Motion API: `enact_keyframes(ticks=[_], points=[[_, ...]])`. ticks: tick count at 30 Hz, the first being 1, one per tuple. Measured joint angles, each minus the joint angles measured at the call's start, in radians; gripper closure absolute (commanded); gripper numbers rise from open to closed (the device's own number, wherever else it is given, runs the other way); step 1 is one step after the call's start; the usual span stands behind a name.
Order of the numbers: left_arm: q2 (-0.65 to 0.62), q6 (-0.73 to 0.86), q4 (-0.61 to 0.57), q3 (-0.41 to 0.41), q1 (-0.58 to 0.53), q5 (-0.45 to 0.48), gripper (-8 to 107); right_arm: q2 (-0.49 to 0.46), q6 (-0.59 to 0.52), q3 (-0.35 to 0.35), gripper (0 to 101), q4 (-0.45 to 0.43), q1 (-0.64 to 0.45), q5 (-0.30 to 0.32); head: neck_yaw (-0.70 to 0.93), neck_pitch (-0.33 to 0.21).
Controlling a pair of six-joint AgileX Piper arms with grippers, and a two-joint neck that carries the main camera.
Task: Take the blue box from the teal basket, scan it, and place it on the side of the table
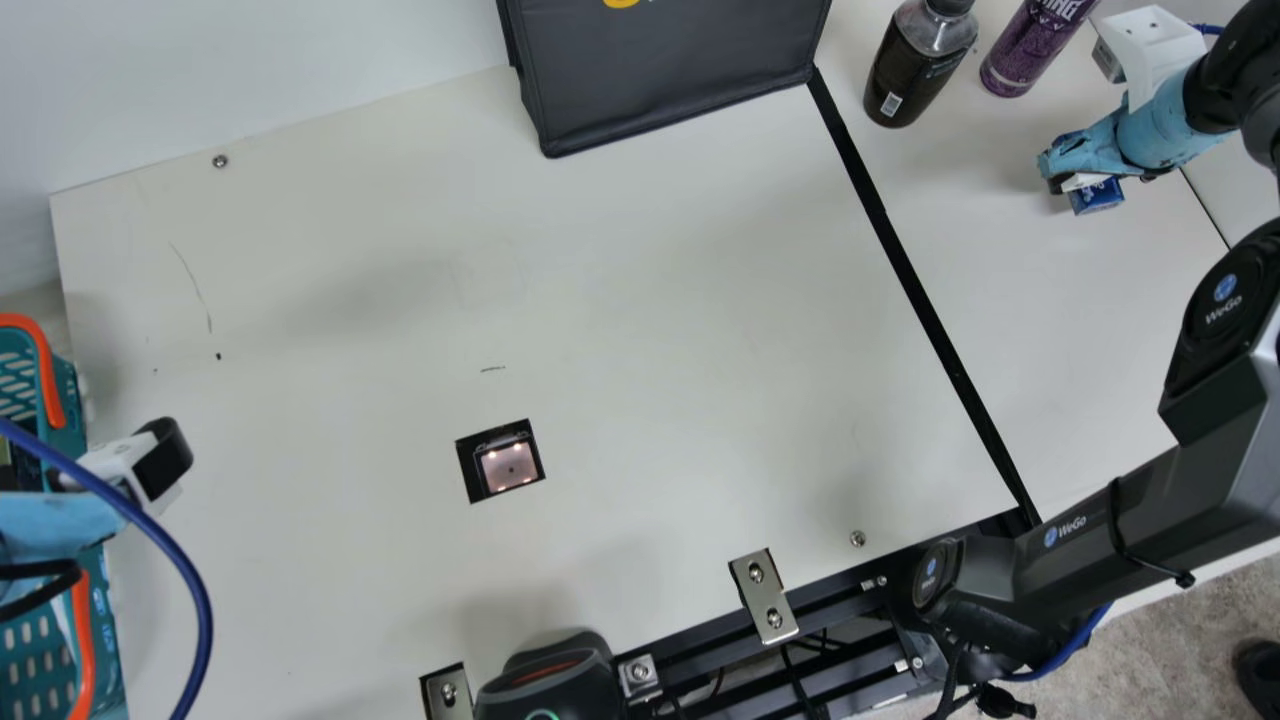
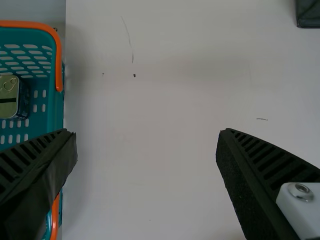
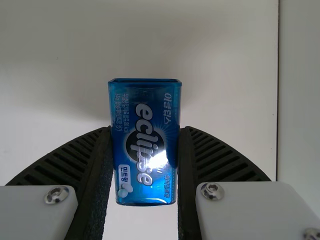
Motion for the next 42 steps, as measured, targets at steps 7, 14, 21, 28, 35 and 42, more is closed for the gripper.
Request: enact_keyframes(ticks=[7,14,21,28,35,42], points=[[0.0,0.0,0.0,0.0,0.0,0.0,9,0.026,-0.033,-0.014,101,0.017,-0.004,-0.007,0.0,0.0],[0.0,0.0,0.0,0.0,0.0,0.0,9,0.04,-0.055,-0.015,101,0.027,-0.007,-0.022,0.0,0.0],[0.0,0.0,0.0,0.0,0.0,0.0,9,0.054,-0.069,-0.016,97,0.03,-0.012,-0.043,0.0,0.0],[0.0,0.0,0.0,0.0,0.0,0.0,9,0.065,-0.072,-0.009,74,0.03,-0.017,-0.056,0.0,0.0],[0.0,0.0,0.0,0.0,0.0,0.0,9,0.072,-0.07,-0.001,50,0.033,-0.02,-0.072,0.0,0.0],[0.0,0.0,0.0,0.0,0.0,0.0,9,0.073,-0.066,0.003,27,0.032,-0.024,-0.09,0.0,0.0]])
